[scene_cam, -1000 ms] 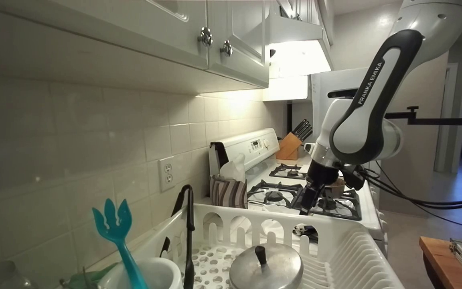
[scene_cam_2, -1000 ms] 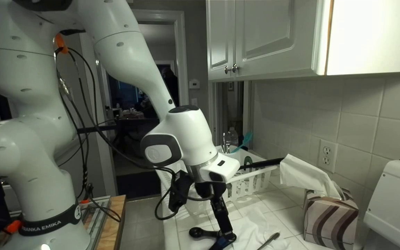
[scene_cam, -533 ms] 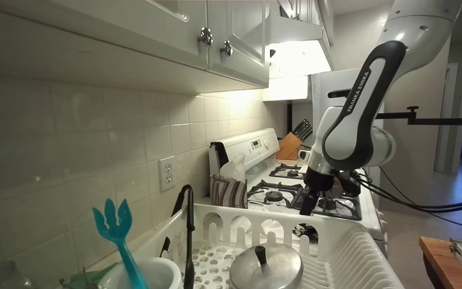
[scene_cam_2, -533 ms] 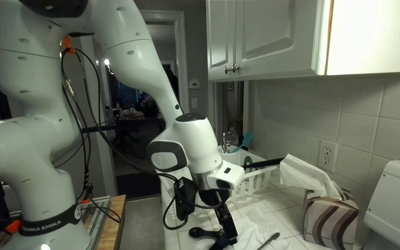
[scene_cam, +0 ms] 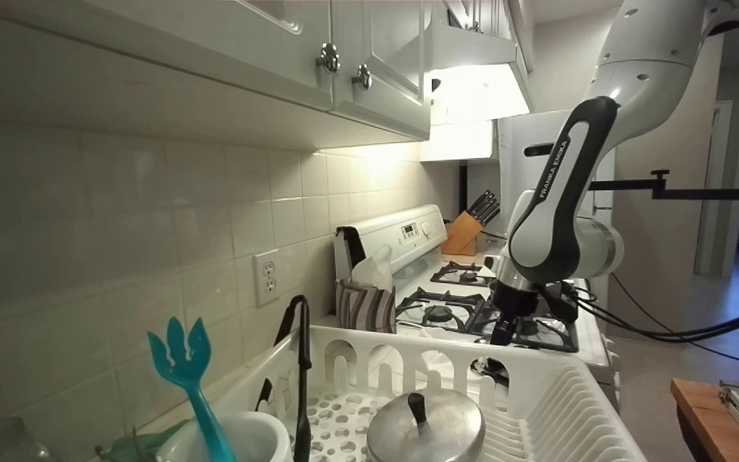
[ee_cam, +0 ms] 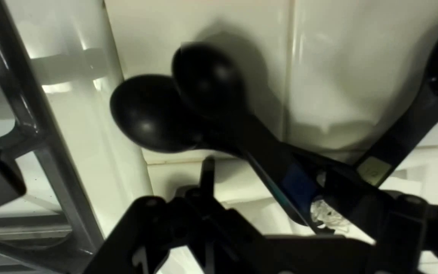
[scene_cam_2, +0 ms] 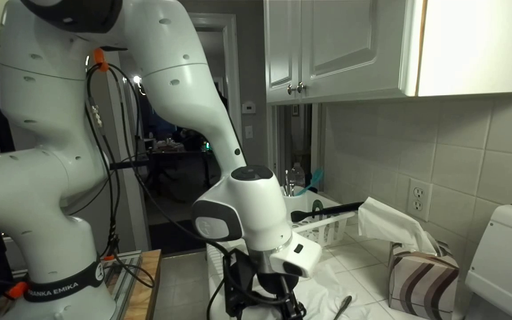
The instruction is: Place the measuring spoons on the dishrack.
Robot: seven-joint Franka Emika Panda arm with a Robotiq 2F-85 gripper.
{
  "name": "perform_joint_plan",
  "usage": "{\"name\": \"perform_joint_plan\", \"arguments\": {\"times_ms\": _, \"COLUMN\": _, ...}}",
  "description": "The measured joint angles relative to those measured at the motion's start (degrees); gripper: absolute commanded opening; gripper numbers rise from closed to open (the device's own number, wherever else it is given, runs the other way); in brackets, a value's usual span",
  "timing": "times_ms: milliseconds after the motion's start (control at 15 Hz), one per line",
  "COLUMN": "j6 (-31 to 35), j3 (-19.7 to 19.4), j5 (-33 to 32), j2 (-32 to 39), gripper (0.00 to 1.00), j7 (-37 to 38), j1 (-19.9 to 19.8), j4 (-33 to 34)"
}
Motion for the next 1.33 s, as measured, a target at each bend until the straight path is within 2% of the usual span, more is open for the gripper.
{"name": "perform_joint_plan", "arguments": {"times_ms": 400, "j6": 0.11, "j3": 2.04, "j5": 0.0, "j2": 0.24, "gripper": 0.02, "j7": -0.17, "j1": -3.8, "j4": 0.91}}
{"name": "perform_joint_plan", "arguments": {"times_ms": 533, "j6": 0.12, "j3": 3.57, "j5": 0.06, "j2": 0.24, "gripper": 0.0, "j7": 0.24, "j1": -5.11, "j4": 1.28}}
{"name": "perform_joint_plan", "arguments": {"times_ms": 667, "j6": 0.11, "j3": 6.09, "j5": 0.77, "j2": 0.21, "gripper": 0.02, "j7": 1.28, "j1": -6.53, "j4": 1.64}}
{"name": "perform_joint_plan", "arguments": {"times_ms": 1333, "j6": -0.16, "j3": 23.67, "j5": 8.12, "j2": -3.83, "gripper": 0.0, "j7": 3.34, "j1": -16.1, "j4": 2.14}}
